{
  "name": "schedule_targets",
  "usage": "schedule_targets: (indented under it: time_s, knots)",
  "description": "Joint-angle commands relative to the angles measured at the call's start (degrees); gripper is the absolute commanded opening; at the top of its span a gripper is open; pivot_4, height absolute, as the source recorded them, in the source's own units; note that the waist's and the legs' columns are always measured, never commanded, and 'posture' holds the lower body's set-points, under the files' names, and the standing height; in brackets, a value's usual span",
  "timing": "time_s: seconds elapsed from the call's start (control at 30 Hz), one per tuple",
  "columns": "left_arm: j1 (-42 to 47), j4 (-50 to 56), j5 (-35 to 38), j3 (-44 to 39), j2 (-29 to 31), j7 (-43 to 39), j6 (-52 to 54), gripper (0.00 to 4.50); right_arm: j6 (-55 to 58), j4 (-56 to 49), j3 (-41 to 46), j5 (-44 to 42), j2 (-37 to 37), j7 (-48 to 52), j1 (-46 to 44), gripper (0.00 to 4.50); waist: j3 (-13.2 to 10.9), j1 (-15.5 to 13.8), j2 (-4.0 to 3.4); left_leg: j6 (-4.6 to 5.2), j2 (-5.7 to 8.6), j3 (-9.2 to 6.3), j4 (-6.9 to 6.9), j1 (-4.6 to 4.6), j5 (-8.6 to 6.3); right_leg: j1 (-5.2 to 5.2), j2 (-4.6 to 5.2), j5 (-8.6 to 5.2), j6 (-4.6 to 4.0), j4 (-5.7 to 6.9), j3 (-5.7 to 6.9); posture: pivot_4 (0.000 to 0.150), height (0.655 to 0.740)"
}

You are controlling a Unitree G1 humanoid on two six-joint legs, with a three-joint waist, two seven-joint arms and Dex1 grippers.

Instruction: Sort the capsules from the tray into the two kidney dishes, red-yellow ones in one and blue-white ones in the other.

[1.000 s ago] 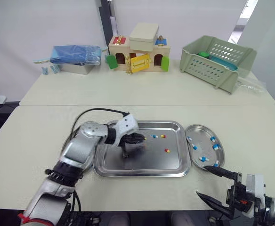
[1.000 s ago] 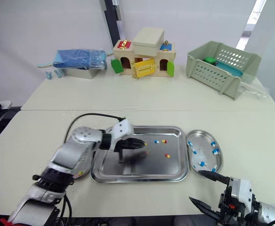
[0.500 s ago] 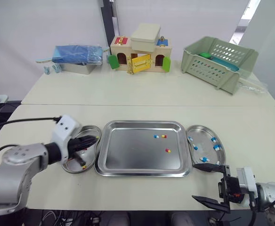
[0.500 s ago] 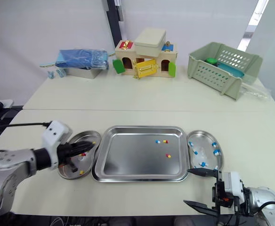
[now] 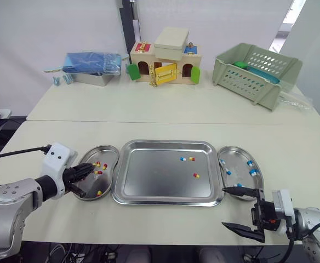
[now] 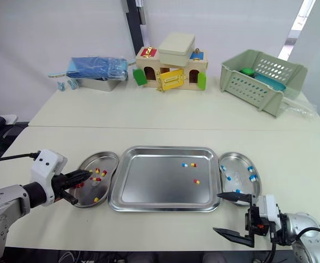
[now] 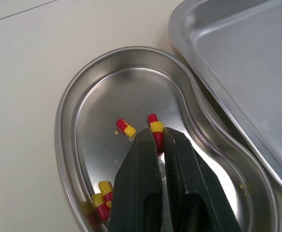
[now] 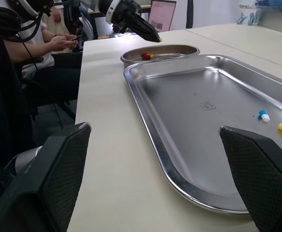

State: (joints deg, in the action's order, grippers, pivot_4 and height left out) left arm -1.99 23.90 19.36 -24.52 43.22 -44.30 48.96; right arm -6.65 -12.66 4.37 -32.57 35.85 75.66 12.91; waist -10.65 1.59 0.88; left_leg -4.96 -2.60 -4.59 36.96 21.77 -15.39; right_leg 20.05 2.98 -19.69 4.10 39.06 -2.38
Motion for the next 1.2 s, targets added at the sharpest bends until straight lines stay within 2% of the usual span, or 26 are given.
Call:
schedule_targets:
  time_s: [0.03, 0.27, 0.3, 0.33, 0.7, 1.0, 1.2]
  knots:
    - [0.3, 0.0, 0.3, 0.7, 1.5, 0.4, -1.6, 0.02, -0.6, -1.3, 0.3, -0.1, -0.3, -0.8, 0.0, 4.50, 0.0, 0.0, 0.00, 0.00, 0.00, 0.00, 0.00, 0.00, 0.00, 0.00, 0.00, 0.00, 0.00, 0.00, 0.00, 0.150, 0.7400]
    - [0.7, -1.6, 0.7, 1.9, 2.9, -0.4, -2.2, 0.02, -0.8, -1.5, 0.4, 0.1, -0.4, -1.5, 0.4, 4.50, 0.0, 0.0, 0.00, 0.00, 0.00, 0.00, 0.00, 0.00, 0.00, 0.00, 0.00, 0.00, 0.00, 0.01, 0.00, 0.150, 0.7400]
    - [0.8, -2.0, 0.9, 2.1, 3.2, -0.7, -2.3, 0.60, -0.7, -1.6, 0.4, 0.1, -0.5, -1.6, 0.4, 4.50, 0.0, 0.0, 0.00, 0.00, 0.00, 0.00, 0.00, 0.00, 0.00, 0.01, 0.00, 0.00, 0.00, 0.00, 0.00, 0.150, 0.7400]
    - [0.9, -2.3, 1.1, 2.3, 3.4, -0.9, -2.4, 0.78, -0.7, -1.6, 0.4, 0.2, -0.5, -1.8, 0.4, 4.50, 0.0, 0.0, 0.00, 0.00, 0.00, 0.01, 0.00, 0.00, 0.00, 0.01, 0.00, 0.00, 0.00, 0.00, 0.00, 0.150, 0.7400]
    - [2.0, -4.7, 1.5, 3.2, 4.9, -0.4, -4.2, 4.43, -1.3, -2.0, 0.6, 0.2, -0.9, -3.0, 1.2, 4.50, 0.0, 0.0, 0.00, 0.00, 0.00, 0.01, -0.01, 0.00, 0.00, 0.02, 0.00, 0.00, 0.00, 0.01, -0.01, 0.150, 0.7400]
    - [1.9, -5.8, 4.4, -0.2, 5.1, -1.1, -4.3, 4.49, 2.3, -3.6, 5.0, -3.1, 0.4, -6.5, 1.2, 4.50, 0.0, 0.0, 0.00, 0.00, 0.00, 0.01, -0.01, 0.01, 0.00, 0.02, 0.00, 0.00, 0.00, 0.01, -0.01, 0.150, 0.7400]
    - [-1.4, -7.6, 6.9, -8.1, 6.7, -4.4, -6.8, 4.49, 8.6, -1.5, 12.6, -6.0, 5.4, -9.2, -2.5, 4.50, 0.0, 0.2, 0.00, 0.00, -0.01, 0.02, -0.02, 0.00, 0.00, 0.03, 0.00, 0.00, 0.00, 0.02, -0.02, 0.150, 0.7400]
